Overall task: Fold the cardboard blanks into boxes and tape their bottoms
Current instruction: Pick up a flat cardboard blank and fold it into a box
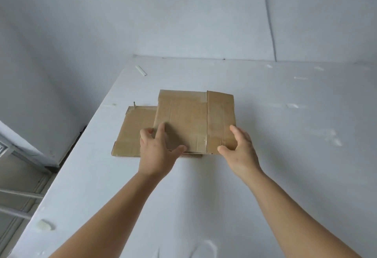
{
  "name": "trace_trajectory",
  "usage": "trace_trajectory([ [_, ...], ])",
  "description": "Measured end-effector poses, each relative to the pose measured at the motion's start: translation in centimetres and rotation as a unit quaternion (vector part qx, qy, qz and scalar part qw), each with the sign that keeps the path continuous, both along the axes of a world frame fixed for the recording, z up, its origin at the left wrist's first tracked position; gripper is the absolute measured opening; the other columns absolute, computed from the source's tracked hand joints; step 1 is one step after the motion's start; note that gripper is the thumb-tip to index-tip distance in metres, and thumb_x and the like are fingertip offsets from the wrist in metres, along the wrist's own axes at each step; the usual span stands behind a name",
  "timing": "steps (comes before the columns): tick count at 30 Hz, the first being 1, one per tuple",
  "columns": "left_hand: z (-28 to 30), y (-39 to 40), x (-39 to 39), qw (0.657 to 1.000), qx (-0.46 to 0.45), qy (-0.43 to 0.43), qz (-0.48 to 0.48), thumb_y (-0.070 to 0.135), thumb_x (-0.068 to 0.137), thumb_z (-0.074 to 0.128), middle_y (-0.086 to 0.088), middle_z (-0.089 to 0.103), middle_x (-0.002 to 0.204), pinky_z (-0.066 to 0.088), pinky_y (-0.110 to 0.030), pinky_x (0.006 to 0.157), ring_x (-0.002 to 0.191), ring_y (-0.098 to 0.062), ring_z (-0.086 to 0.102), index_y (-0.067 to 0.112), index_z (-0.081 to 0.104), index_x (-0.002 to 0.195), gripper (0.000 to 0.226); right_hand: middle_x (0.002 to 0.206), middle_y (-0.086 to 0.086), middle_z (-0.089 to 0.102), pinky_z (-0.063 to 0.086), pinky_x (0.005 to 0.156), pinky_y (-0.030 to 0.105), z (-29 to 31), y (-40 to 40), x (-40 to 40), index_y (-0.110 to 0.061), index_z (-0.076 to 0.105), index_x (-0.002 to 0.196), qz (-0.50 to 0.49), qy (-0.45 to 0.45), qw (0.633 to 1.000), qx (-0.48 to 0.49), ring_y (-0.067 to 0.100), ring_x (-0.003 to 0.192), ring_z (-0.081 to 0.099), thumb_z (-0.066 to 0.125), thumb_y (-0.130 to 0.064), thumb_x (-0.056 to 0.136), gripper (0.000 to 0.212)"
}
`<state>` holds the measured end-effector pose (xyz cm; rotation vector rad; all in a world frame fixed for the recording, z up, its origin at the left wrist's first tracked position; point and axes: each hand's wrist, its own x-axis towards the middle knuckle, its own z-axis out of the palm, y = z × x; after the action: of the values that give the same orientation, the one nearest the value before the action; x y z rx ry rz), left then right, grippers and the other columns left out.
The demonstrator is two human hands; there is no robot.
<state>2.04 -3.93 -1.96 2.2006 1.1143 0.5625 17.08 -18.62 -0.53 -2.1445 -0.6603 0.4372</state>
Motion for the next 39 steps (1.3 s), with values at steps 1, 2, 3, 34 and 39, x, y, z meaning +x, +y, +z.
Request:
trace_trajectory([
  [1, 0.3, -1.1, 0.9, 1.0, 0.002, -0.003, -0.011, 0.043, 0.073, 0.077, -0.011, 0.029, 0.131, 0.041, -0.038, 0.103, 0.124, -0.028, 0.033, 0.02, 0.038, 0.141, 0.082, 0.154, -0.01, 0.021, 0.025, 0.098, 0.015, 0.3, -1.4, 0.6, -0.022, 0.028, 0.148, -0.01, -0.004, 1.0, 0.001, 0.007, 0.137, 0.03, 0.062, -0.019, 0.087, 0.07],
  [2, 0.6, -2.4, 1.8, 1.0, 0.004, -0.005, -0.023, 0.042, 0.073, 0.077, -0.011, 0.028, 0.131, 0.041, -0.038, 0.103, 0.124, -0.029, 0.032, 0.02, 0.037, 0.142, 0.082, 0.154, -0.01, 0.021, 0.025, 0.098, 0.015, 0.6, -2.9, 1.2, -0.023, 0.028, 0.148, -0.021, -0.008, 1.0, 0.001, 0.007, 0.137, 0.03, 0.062, -0.019, 0.087, 0.07],
  [3, 0.8, -3.7, 2.8, 0.999, 0.005, -0.005, -0.034, 0.042, 0.074, 0.077, -0.011, 0.028, 0.131, 0.042, -0.038, 0.102, 0.124, -0.029, 0.032, 0.02, 0.037, 0.142, 0.082, 0.154, -0.01, 0.021, 0.025, 0.098, 0.015, 0.9, -4.5, 1.9, -0.023, 0.028, 0.148, -0.032, -0.011, 0.999, 0.001, 0.007, 0.137, 0.03, 0.062, -0.02, 0.087, 0.07],
  [34, 3.3, -47.3, 31.0, 0.951, -0.001, -0.044, -0.307, 0.04, 0.076, 0.075, -0.001, 0.029, 0.122, 0.042, -0.024, 0.088, 0.11, -0.025, 0.048, 0.022, 0.043, 0.138, 0.072, 0.154, -0.009, 0.021, 0.023, 0.103, 0.019, 4.3, -53.8, 22.6, -0.019, 0.034, 0.147, -0.251, -0.057, 0.966, -0.031, 0.007, 0.139, 0.025, 0.061, -0.022, 0.089, 0.064],
  [39, 3.4, -48.4, 36.6, 0.95, -0.02, -0.055, -0.307, 0.045, 0.076, 0.074, 0.005, 0.027, 0.114, 0.04, -0.021, 0.083, 0.099, -0.015, 0.045, 0.022, 0.046, 0.136, 0.07, 0.15, -0.007, 0.028, 0.026, 0.099, 0.019, 5.0, -55.2, 27.5, -0.016, 0.039, 0.143, -0.272, -0.072, 0.959, -0.037, 0.009, 0.135, 0.031, 0.062, -0.025, 0.089, 0.06],
])
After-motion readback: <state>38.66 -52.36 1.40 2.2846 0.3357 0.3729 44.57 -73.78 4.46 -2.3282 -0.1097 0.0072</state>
